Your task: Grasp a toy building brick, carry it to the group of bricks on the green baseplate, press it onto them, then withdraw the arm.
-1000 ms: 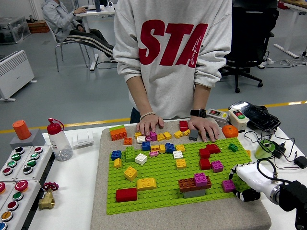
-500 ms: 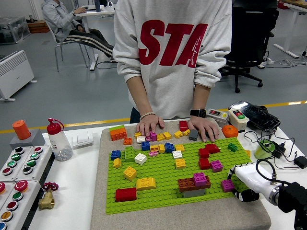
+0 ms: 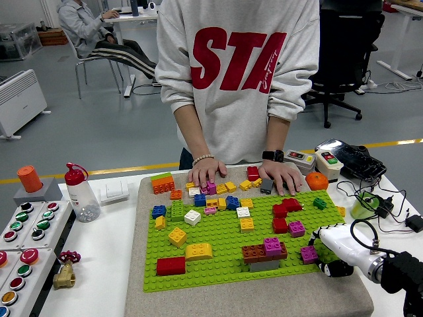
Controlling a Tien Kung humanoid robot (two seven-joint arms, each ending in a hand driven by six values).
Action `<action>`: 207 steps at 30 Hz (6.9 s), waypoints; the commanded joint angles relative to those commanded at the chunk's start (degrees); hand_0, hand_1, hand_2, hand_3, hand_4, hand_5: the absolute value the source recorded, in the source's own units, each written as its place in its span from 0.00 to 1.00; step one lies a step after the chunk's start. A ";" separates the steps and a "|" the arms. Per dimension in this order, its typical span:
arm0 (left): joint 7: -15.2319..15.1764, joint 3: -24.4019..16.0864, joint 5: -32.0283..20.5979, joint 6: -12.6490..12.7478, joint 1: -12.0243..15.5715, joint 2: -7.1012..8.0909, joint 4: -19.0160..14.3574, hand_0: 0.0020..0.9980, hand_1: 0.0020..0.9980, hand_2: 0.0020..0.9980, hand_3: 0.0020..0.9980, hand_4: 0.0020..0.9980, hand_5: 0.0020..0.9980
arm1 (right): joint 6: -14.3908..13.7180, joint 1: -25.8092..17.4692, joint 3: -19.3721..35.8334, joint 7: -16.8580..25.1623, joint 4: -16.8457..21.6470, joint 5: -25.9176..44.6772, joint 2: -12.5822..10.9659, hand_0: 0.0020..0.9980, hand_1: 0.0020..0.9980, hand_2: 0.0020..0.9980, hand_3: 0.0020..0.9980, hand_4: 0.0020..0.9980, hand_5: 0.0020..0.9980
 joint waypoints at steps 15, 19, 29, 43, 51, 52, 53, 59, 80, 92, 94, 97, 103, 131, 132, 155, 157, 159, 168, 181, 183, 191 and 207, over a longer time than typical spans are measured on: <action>-0.06 0.00 -0.20 -0.07 -0.14 0.00 0.00 0.73 0.74 0.82 0.70 0.49 1.00 | 0.06 -0.60 3.07 0.17 2.36 0.07 -1.25 0.75 0.76 0.77 0.53 0.53 0.18; -0.10 0.03 -0.28 -0.09 -0.17 0.00 0.00 0.73 0.74 0.82 0.70 0.49 1.00 | 0.09 -0.98 4.39 0.20 3.51 -0.01 -1.70 0.75 0.76 0.77 0.53 0.51 0.17; -0.14 0.08 -0.36 -0.16 -0.21 0.00 0.00 0.73 0.74 0.82 0.70 0.49 1.00 | 0.29 -1.60 9.06 0.10 9.23 2.30 -2.92 0.75 0.76 0.78 0.53 0.51 0.17; -0.10 -0.03 -0.26 -0.16 -0.34 0.00 0.00 0.73 0.74 0.82 0.70 0.49 1.00 | 1.34 -0.27 10.67 -0.88 17.07 10.47 -2.38 1.00 0.91 0.94 0.54 0.51 0.17; -0.01 -0.22 0.03 -0.06 -0.24 0.00 0.00 0.73 0.74 0.82 0.71 0.49 1.00 | 4.12 3.01 7.63 -3.15 18.71 16.11 -0.33 1.00 0.91 0.95 0.54 0.51 0.17; -0.01 -0.24 0.06 -0.05 -0.23 0.00 0.00 0.73 0.74 0.82 0.71 0.49 1.00 | 4.41 3.43 7.23 -3.41 18.72 16.50 -0.11 1.00 0.91 0.95 0.54 0.51 0.17; 0.00 -0.26 0.09 -0.04 -0.21 0.00 0.00 0.73 0.74 0.82 0.71 0.49 1.00 | 4.65 3.76 6.90 -3.62 18.74 16.81 0.07 1.00 0.91 0.95 0.54 0.51 0.17; -0.04 -0.24 0.22 -0.01 -0.15 0.00 0.00 0.73 0.74 0.82 0.71 0.49 1.00 | 6.81 7.01 4.14 -6.35 18.35 17.92 1.83 1.00 0.92 0.96 0.54 0.52 0.18; -0.33 0.34 -0.35 -0.03 0.03 0.00 0.00 0.73 0.73 0.82 0.71 0.49 1.00 | 8.57 10.32 -1.86 -10.93 13.42 15.23 4.88 1.00 0.93 0.96 0.55 0.53 0.19; -0.52 0.38 -0.56 -0.01 -0.16 0.00 0.00 0.72 0.73 0.82 0.71 0.49 1.00 | 8.56 10.03 -2.73 -10.99 12.73 15.42 4.98 1.00 0.93 0.96 0.55 0.54 0.21; -0.53 0.42 -0.62 -0.01 -0.17 0.00 0.00 0.72 0.73 0.82 0.71 0.49 1.00 | 8.54 9.96 -2.87 -10.95 12.46 15.49 5.10 1.00 0.93 0.96 0.55 0.54 0.21; -0.54 0.47 -0.68 -0.01 -0.18 0.00 0.00 0.72 0.73 0.82 0.71 0.49 1.00 | 8.50 9.89 -3.04 -10.87 12.12 15.54 5.22 1.00 0.93 0.96 0.55 0.54 0.21; -0.57 0.64 -0.91 -0.02 -0.20 0.00 0.00 0.72 0.73 0.82 0.71 0.49 1.00 | 8.34 9.77 -3.33 -10.61 10.95 15.56 5.40 1.00 0.93 0.95 0.55 0.55 0.22; -0.47 0.47 -0.76 0.00 -0.18 0.00 0.00 0.72 0.73 0.81 0.70 0.49 1.00 | 9.48 8.66 -2.51 -8.88 10.18 15.63 4.29 1.00 0.92 0.95 0.55 0.54 0.22; -0.44 0.42 -0.69 0.01 -0.17 0.00 0.00 0.72 0.73 0.81 0.70 0.49 1.00 | 9.48 8.63 -2.52 -8.79 10.22 15.64 4.25 1.00 0.92 0.95 0.55 0.54 0.22; -0.46 0.76 -0.96 0.00 -0.04 0.00 0.00 0.72 0.73 0.81 0.70 0.49 1.00 | 9.52 8.32 -2.59 -7.74 9.96 14.58 3.96 1.00 0.92 0.95 0.56 0.54 0.22; -0.48 0.78 -1.02 -0.01 -0.07 0.00 0.00 0.72 0.73 0.81 0.70 0.49 1.00 | 9.55 8.31 -2.54 -7.70 9.94 14.47 3.92 1.00 0.92 0.95 0.56 0.54 0.22; -0.51 0.79 -1.07 -0.02 -0.11 0.00 0.00 0.72 0.73 0.81 0.70 0.49 1.00 | 9.59 8.29 -2.48 -7.66 9.94 14.37 3.88 1.00 0.92 0.95 0.57 0.54 0.22; -0.52 0.84 -1.19 -0.02 -0.20 0.00 0.00 0.72 0.73 0.81 0.70 0.49 1.00 | 9.89 8.26 -2.20 -7.47 9.89 14.08 3.77 1.00 0.92 0.96 0.59 0.55 0.22; -0.55 0.86 -1.27 -0.06 -0.25 0.00 0.00 0.72 0.73 0.81 0.70 0.49 1.00 | 10.31 8.18 -1.97 -7.17 9.97 14.09 3.62 1.00 0.92 0.96 0.62 0.56 0.21; -0.56 0.87 -1.27 -0.07 -0.26 0.00 0.00 0.72 0.73 0.81 0.70 0.49 1.00 | 10.38 8.16 -1.91 -7.14 10.03 14.10 3.60 1.00 0.93 0.97 0.64 0.57 0.21; -0.52 0.85 -1.27 -0.05 -0.23 0.00 0.00 0.72 0.73 0.81 0.70 0.49 1.00 | 10.74 8.09 -1.77 -6.95 10.03 14.27 3.53 1.00 0.93 0.97 0.68 0.58 0.22; -0.36 0.60 -0.84 0.08 0.00 0.00 0.00 0.72 0.73 0.81 0.70 0.49 1.00 | 11.12 7.82 -1.99 -6.73 9.96 14.26 3.54 1.00 0.93 0.97 0.75 0.62 0.24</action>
